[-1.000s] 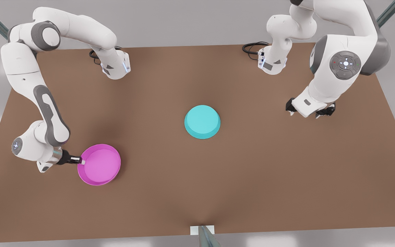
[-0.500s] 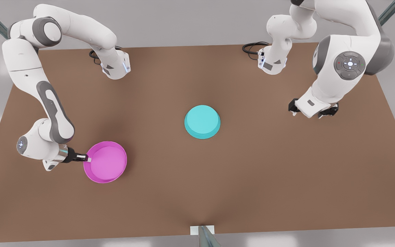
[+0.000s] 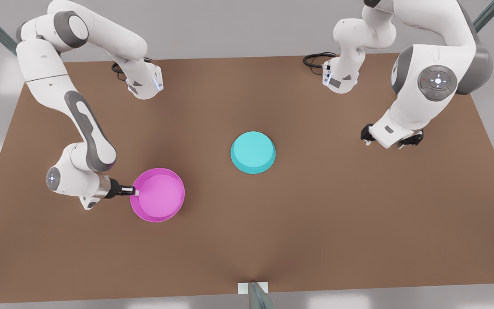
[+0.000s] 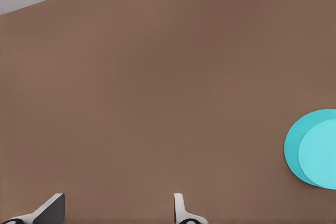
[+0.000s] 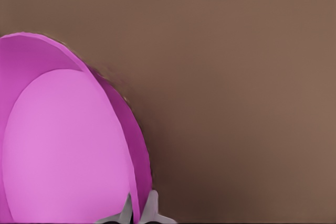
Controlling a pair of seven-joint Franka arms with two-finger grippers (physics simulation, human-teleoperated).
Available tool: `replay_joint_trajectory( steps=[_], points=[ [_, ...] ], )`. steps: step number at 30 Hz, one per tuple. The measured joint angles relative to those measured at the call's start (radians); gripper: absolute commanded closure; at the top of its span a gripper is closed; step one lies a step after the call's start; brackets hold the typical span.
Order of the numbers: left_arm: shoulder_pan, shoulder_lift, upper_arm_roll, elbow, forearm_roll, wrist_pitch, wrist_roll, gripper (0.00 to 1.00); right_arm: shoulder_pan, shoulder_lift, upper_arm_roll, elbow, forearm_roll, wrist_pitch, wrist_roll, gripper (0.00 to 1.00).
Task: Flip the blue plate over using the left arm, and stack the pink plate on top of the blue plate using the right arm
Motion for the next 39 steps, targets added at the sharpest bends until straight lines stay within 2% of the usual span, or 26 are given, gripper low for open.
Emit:
replay_joint_trajectory(
  steps=[7, 17, 24, 27, 29, 32, 35, 39],
  points=[
    [-0.003, 0.000, 0.001, 0.000, 0.001, -0.002, -0.001, 0.00, 0.137, -0.056, -0.011, -0.017, 0.091, -0.005, 0.054, 0.79],
    [-0.006, 0.003, 0.000, 0.000, 0.002, -0.001, 0.000, 0.00, 0.387, -0.185, -0.017, -0.221, 0.293, 0.127, 0.124, 0.79],
    [-0.003, 0.002, 0.000, 0.000, 0.002, -0.002, 0.000, 0.00, 0.547, -0.217, -0.021, -0.238, 0.381, 0.154, 0.224, 0.79],
    [-0.004, 0.003, 0.000, 0.000, 0.002, -0.002, -0.001, 0.00, 0.653, -0.213, -0.056, -0.238, 0.413, 0.179, 0.267, 0.79],
    [-0.004, 0.003, 0.000, 0.000, 0.002, -0.002, 0.000, 0.00, 0.751, -0.208, -0.129, -0.236, 0.435, 0.189, 0.275, 0.79],
    [-0.004, 0.003, 0.000, 0.000, 0.002, -0.002, -0.001, 0.00, 0.772, -0.198, -0.133, -0.236, 0.451, 0.204, 0.277, 0.79],
    [-0.004, 0.003, 0.000, 0.000, 0.002, -0.002, -0.001, 0.00, 0.896, -0.190, -0.228, -0.233, 0.490, 0.221, 0.277, 0.79],
    [-0.005, 0.003, 0.000, 0.000, 0.002, -0.002, -0.001, 0.00, 0.938, -0.170, -0.254, -0.230, 0.506, 0.224, 0.278, 0.79]
  ],
)
